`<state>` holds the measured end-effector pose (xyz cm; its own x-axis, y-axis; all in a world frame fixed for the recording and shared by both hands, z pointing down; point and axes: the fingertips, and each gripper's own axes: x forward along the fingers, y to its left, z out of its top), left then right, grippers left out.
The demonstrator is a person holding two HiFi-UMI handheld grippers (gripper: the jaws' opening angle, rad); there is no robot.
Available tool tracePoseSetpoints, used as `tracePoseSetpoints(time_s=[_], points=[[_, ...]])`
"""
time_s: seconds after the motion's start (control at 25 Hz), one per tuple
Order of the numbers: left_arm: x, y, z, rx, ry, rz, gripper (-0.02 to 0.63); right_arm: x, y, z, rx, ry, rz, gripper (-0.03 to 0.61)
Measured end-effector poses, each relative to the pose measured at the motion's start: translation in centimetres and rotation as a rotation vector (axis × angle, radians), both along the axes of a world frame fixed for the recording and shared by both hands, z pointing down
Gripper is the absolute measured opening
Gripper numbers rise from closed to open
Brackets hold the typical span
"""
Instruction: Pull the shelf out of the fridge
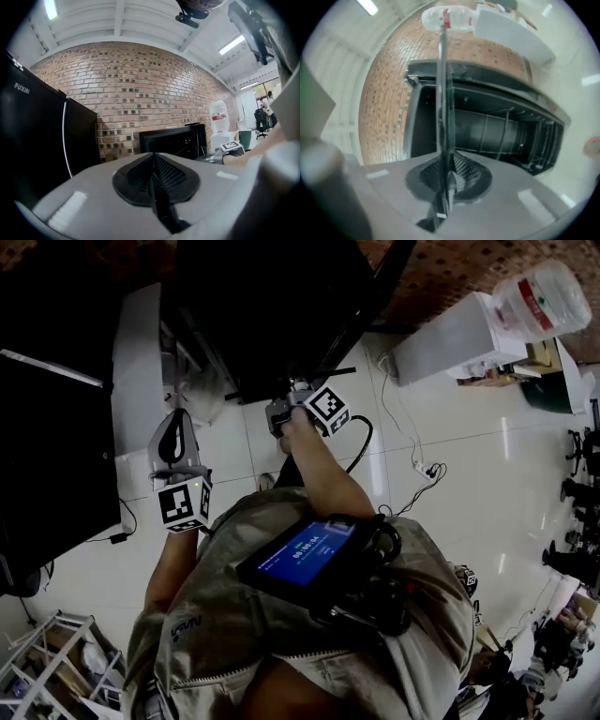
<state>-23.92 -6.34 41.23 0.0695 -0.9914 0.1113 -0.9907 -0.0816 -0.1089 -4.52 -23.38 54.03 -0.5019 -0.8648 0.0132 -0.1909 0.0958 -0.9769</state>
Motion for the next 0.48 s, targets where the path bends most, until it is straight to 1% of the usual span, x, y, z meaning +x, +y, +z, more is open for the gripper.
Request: tracePoseSetpoints(time_s=[0.08,0.2,0.36,0.48], points=[[0.5,0.7,0.3,0.001,0.025,0.015,0.017,0.8,2.8,0.4,-0.013,0.026,-0.027,0.011],[1.3,1.3,0.3,0.006,0.050,0.042,0.017,2.1,6.7,0.1,-0.013,0.027,-0.054,0.011],[2.7,2.0,0.2,0.021,0.092,0.065,0.017,5.3,10.6,-2.4,0.030,0.004,-0.071,0.011],[3.8,2.4,0.2,0.024,0.110,0.087,0.009,8.2,13.0,-4.9,0.075,-0.017,-0.064,0.011]])
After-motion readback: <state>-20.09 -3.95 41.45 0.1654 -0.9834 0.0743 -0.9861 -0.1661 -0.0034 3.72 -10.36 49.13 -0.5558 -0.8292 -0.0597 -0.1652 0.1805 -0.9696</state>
